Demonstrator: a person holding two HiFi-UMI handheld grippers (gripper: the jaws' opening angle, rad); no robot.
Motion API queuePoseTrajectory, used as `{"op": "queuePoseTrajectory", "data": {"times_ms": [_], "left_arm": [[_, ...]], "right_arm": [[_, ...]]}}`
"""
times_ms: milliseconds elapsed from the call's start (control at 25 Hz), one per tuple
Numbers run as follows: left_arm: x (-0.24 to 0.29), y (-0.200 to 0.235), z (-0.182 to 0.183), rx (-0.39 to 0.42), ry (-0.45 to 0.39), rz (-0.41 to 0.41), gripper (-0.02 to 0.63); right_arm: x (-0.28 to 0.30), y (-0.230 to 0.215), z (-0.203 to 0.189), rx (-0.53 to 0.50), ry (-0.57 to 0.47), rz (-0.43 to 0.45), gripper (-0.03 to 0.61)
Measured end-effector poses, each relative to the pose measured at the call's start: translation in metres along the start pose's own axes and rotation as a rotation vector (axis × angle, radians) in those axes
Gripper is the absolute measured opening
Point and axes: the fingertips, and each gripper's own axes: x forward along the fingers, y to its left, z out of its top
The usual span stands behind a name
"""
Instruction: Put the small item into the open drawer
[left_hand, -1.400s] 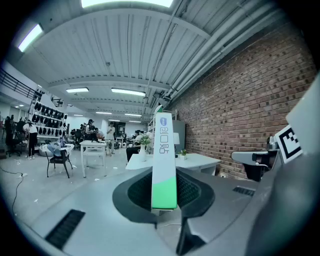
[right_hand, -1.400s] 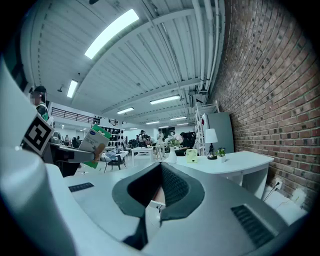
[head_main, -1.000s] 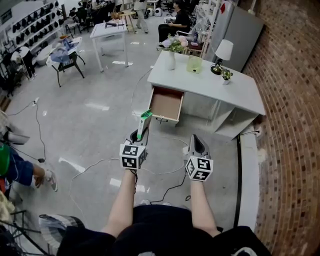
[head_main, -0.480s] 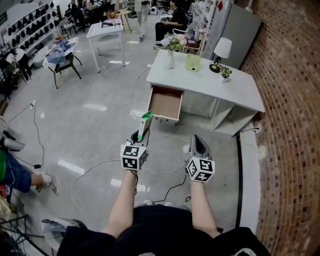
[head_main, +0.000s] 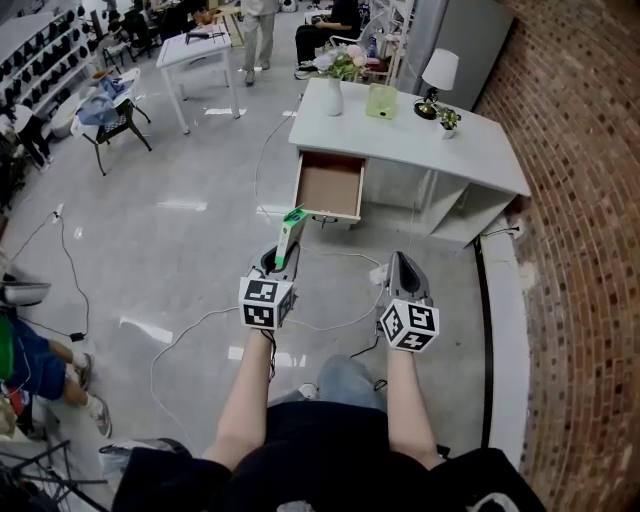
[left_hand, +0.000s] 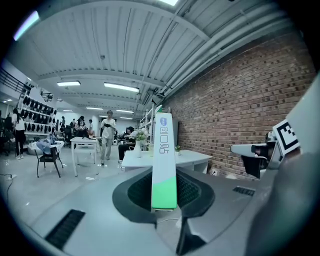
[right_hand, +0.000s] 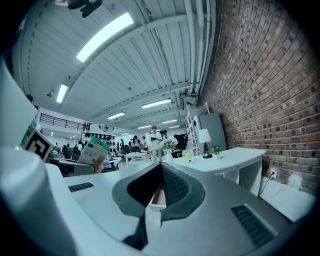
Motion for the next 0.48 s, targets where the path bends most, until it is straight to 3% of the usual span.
{"op": "queuePoseTrajectory", "data": {"times_ms": [480], "left_arm": [[0.021, 0.012, -0.003, -0.018, 0.014, -0.032, 0.083]], "right_arm": [[0.021, 0.007, 0.009, -0.007, 0.0, -0.003, 0.003]]}}
